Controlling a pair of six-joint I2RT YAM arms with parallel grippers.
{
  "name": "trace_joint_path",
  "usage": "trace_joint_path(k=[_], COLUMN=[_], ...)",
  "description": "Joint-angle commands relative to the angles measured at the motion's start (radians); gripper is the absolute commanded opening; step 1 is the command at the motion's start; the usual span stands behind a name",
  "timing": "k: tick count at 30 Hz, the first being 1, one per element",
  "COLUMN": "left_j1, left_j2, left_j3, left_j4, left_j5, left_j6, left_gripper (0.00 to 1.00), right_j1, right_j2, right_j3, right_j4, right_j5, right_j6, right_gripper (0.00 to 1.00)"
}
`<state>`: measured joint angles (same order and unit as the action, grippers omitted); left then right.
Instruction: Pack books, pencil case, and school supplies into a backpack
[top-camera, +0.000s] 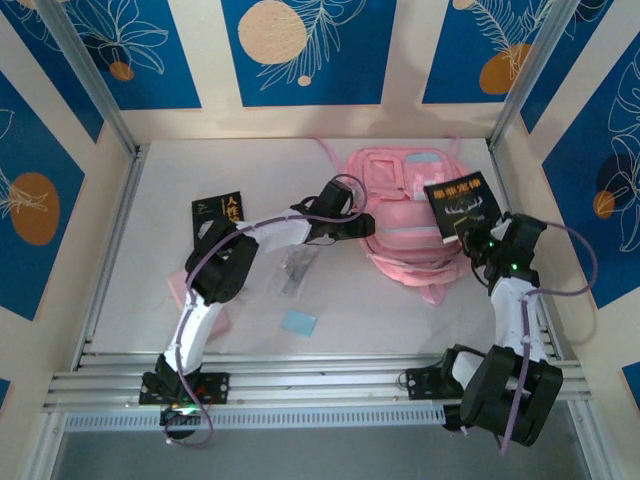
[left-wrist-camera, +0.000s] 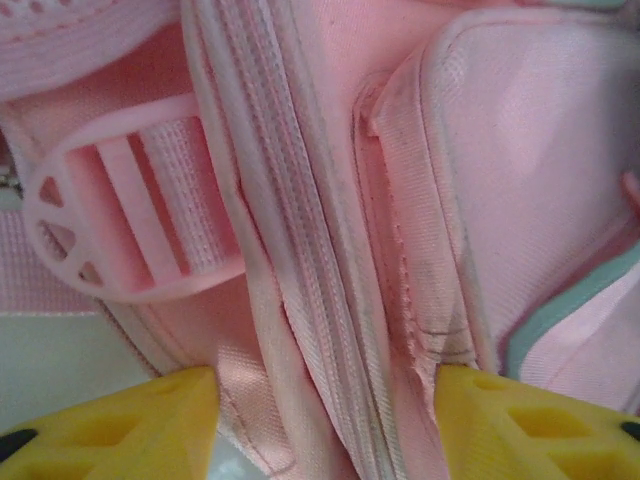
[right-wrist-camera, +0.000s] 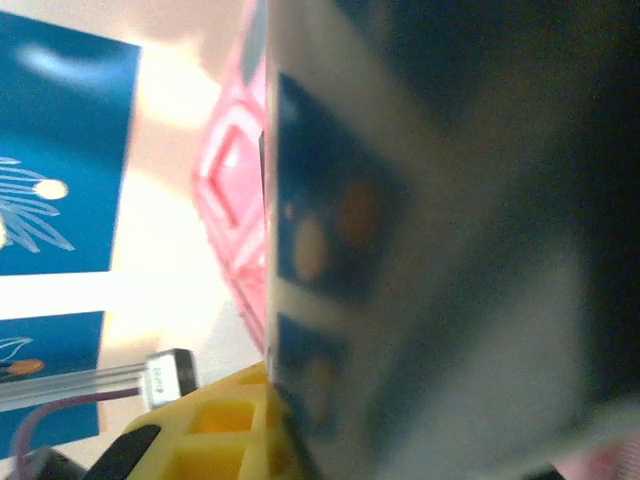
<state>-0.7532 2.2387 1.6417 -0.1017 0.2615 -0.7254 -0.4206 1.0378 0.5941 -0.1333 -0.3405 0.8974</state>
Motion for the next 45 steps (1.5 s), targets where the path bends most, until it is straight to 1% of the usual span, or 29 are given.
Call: trace_joint_path(k=[1,3,4,5,9,13,16,18,21,22,23,24,26,27,30,33,37,40,45], left_j1=[-0.011,-0.012,-0.010,-0.008,0.007,0.041,0.075,0.112,0.155,0.162,0.166,0.167,0.163,0.158,0.131,0.103,0.068,0.027,-0.016], left_j2=[0.041,0.041,0.034,0.019,-0.062,-0.175,-0.260,-0.308,-0.351,-0.357,-0.363,-0.368,-0.380,-0.386,-0.403,-0.389,-0.317,-0.242,-0.111], left_j3=[0.036,0.023,0.007,-0.015,-0.142,-0.311,-0.414,-0.467,-0.498,-0.490,-0.469,-0.442,-0.391,-0.365,-0.291,-0.219,-0.094,0.018,0.165], left_j4=[-0.067,-0.062,-0.054,-0.042,-0.007,0.048,0.044,0.050,0.033,0.011,-0.027,-0.066,-0.125,-0.156,-0.238,-0.297,-0.391,-0.460,-0.509], left_j5=[-0.036,-0.047,-0.055,-0.066,-0.117,-0.144,-0.182,-0.184,-0.189,-0.189,-0.189,-0.187,-0.153,-0.136,-0.120,-0.082,-0.048,-0.034,-0.039], left_j6=[0.029,0.029,0.032,0.034,0.049,0.045,0.063,0.067,0.092,0.111,0.137,0.175,0.251,0.298,0.444,0.576,0.692,0.773,0.844], left_gripper=[0.43,0.17,0.07,0.00,0.00,0.00,0.00,0.00,0.00,0.10,0.27,0.40,0.53,0.57,0.60,0.60,0.61,0.61,0.66], right_j1=[-0.019,-0.011,-0.004,0.006,0.054,0.164,0.263,0.318,0.364,0.371,0.374,0.376,0.369,0.361,0.327,0.264,0.149,0.063,-0.031], right_j2=[0.026,0.098,0.132,0.169,0.337,0.452,0.490,0.496,0.495,0.491,0.484,0.472,0.438,0.418,0.345,0.281,0.220,0.186,0.146], right_j3=[-0.067,-0.075,-0.067,-0.056,0.008,0.094,0.143,0.173,0.204,0.214,0.228,0.243,0.273,0.288,0.330,0.354,0.345,0.310,0.249], right_j4=[0.135,0.179,0.188,0.194,0.228,0.231,0.226,0.216,0.227,0.233,0.234,0.229,0.191,0.161,0.052,-0.045,-0.114,-0.124,-0.126], right_j5=[-0.079,-0.126,-0.140,-0.152,-0.222,-0.249,-0.237,-0.217,-0.213,-0.222,-0.236,-0.246,-0.252,-0.250,-0.230,-0.224,-0.245,-0.285,-0.338], right_j6=[0.014,0.020,0.017,0.008,-0.006,-0.024,-0.017,-0.009,0.014,0.019,0.022,0.025,0.018,0.007,-0.042,-0.088,-0.119,-0.119,-0.122], right_gripper=[0.00,0.00,0.00,0.00,0.00,0.00,0.00,0.00,0.00,0.00,0.00,0.00,0.00,0.00,0.00,0.00,0.00,0.00,0.00])
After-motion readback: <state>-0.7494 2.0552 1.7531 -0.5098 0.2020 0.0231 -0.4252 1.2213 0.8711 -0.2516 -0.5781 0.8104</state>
